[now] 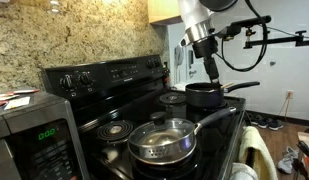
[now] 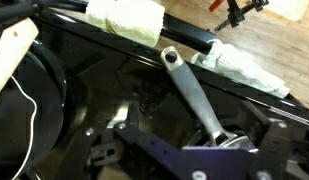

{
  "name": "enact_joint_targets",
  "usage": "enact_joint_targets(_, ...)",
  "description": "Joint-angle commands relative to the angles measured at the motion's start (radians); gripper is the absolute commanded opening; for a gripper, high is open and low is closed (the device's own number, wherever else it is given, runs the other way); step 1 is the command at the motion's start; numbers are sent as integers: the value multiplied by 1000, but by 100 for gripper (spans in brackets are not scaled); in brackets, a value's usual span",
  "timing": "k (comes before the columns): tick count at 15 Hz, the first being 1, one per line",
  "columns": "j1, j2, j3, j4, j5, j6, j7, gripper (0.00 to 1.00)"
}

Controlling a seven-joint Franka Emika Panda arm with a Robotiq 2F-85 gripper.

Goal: Put the wooden spatula in the pot then take the lid off the pan and put it on the pot

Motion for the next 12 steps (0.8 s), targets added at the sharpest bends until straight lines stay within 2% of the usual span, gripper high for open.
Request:
enact_joint_targets(1,20,2,16,-12,24,86,-19,100)
enact_joint_targets(7,84,101,62,6,117,357,-80,100)
enact_joint_targets(10,101,178,77,38,141,439,-210,100)
enact_joint_targets(12,102,224,88,73,139,452,-314,100)
